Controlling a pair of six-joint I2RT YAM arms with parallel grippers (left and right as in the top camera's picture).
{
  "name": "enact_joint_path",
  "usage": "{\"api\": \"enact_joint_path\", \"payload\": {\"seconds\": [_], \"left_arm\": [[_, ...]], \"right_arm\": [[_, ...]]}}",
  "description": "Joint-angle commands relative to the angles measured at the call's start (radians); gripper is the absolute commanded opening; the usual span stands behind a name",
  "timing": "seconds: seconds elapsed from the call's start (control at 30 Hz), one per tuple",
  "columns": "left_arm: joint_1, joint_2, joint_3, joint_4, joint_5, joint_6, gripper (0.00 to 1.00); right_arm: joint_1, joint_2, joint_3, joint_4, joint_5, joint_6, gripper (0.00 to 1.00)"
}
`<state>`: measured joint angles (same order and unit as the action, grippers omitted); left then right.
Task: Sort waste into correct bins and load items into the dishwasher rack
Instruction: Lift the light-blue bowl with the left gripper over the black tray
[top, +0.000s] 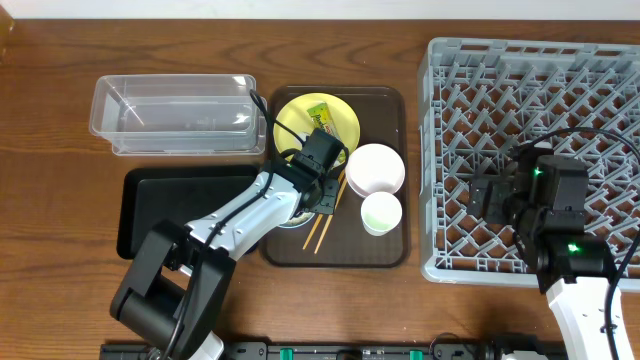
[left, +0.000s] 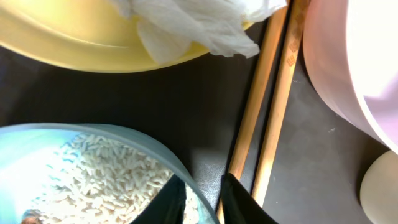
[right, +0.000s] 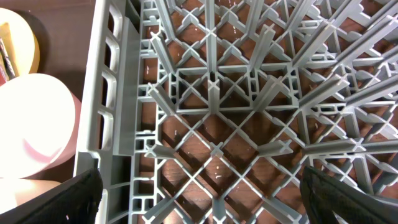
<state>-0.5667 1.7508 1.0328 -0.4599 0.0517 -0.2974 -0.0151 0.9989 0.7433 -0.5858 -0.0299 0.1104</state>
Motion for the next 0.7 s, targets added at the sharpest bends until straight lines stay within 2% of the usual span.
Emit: {"api": "enact_joint_path", "payload": {"seconds": [0.0, 0.03, 0.17, 0.33, 0.53, 0.67], "left_arm": [[-0.002, 0.013, 0.016, -0.010, -0.018, -0.021, 0.19], [-0.002, 0.013, 0.016, -0.013, -0.016, -0.024, 0.13], [-0.002, -0.002, 0.019, -0.041, -0.015, -0.039, 0.06], [-0.002, -0.074, 0.034, -0.093, -0.014, -0.050, 0.06], [0.014, -0.246, 0.037, -0.153, -0.013, -0.049, 0.06], [0.087, -0.337, 0.037, -0.196, 0.069, -0.047, 0.06]], "right_arm": [[0.007, -0.006, 0.022, -0.002, -0.004, 0.005, 0.99], [0.007, -0.006, 0.022, -0.002, -0.004, 0.005, 0.99], [0.007, -0.006, 0.022, -0.002, -0.004, 0.005, 0.99], [0.007, -0.006, 0.022, -0.002, -0.004, 0.005, 0.99], [0.007, -0.006, 0.022, -0.002, 0.002, 0.005, 0.99], [0.007, -0.006, 0.022, -0.001, 0.003, 0.005, 0.99]]}}
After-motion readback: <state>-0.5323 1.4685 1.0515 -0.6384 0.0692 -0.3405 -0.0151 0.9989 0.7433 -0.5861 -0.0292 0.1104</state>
